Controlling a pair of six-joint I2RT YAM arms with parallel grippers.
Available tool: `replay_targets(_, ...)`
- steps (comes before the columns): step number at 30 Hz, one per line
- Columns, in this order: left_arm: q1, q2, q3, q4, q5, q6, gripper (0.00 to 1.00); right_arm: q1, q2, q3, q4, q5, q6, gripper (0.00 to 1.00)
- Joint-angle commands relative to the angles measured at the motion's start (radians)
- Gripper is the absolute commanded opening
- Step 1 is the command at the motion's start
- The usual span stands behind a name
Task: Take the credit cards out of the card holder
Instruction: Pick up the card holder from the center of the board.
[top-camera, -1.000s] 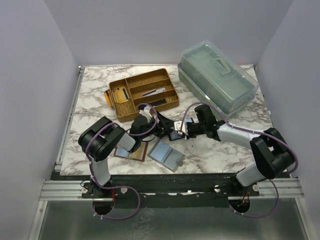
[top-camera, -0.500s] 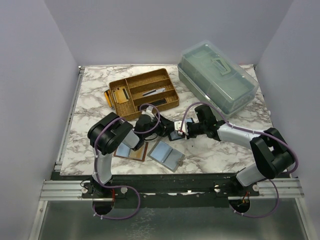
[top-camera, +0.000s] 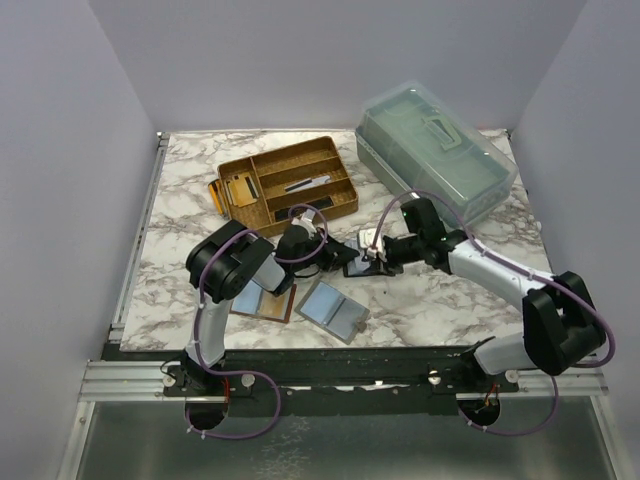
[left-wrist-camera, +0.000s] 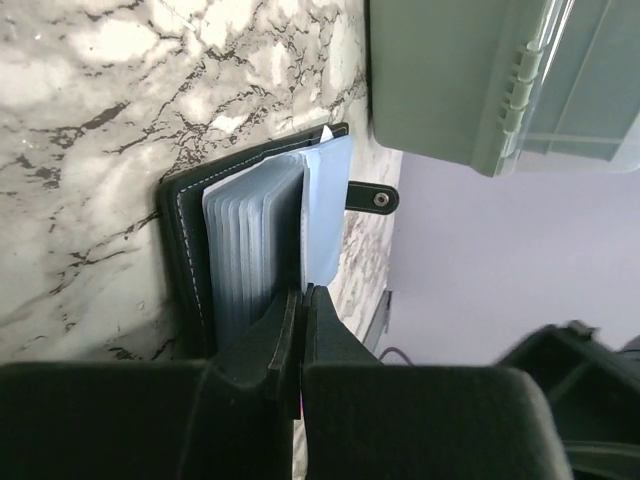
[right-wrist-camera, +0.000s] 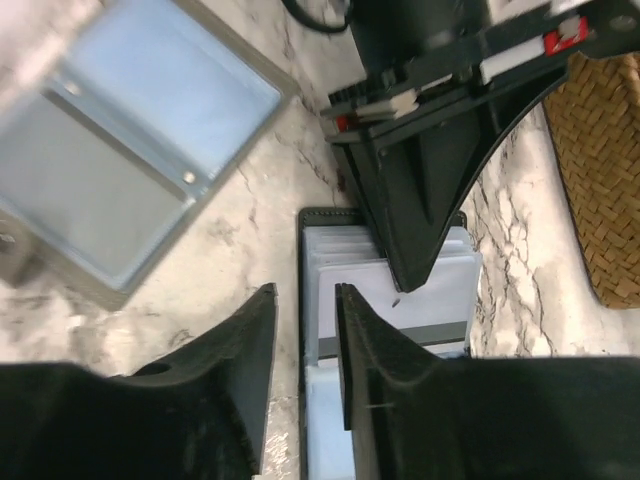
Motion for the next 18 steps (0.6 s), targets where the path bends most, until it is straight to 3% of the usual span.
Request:
replay_targets(1, -0.001, -0.039, -0.014, -0.002, 0.050, 0.137, 0.00, -0.036, -0.058, 0.127, -0.278, -0.182, 0.171, 0.41)
replay_targets(5, -0.003, -0.109, -0.066, 0.042, 0.039, 0.231, 0.00, -0.153, -0.084, 0.141, -0.215, -0.336, 0.427, 0.50)
replay_targets(9, -0.007, -0.172, -0.151, 0.260, 0.037, 0.306, 0.00, -0.278, -0.041, 0.125, -0.096, -0.508, 0.721, 0.53)
replay_targets(14, -0.021, -0.147, -0.229, 0.565, 0.037, 0.335, 0.00, -0.292, 0.034, 0.069, 0.082, -0.557, 0.961, 0.53)
replay_targets(18, -0.058, -0.133, -0.243, 0.582, -0.002, 0.362, 0.00, -0.292, 0.091, 0.061, 0.142, -0.602, 1.055, 0.53)
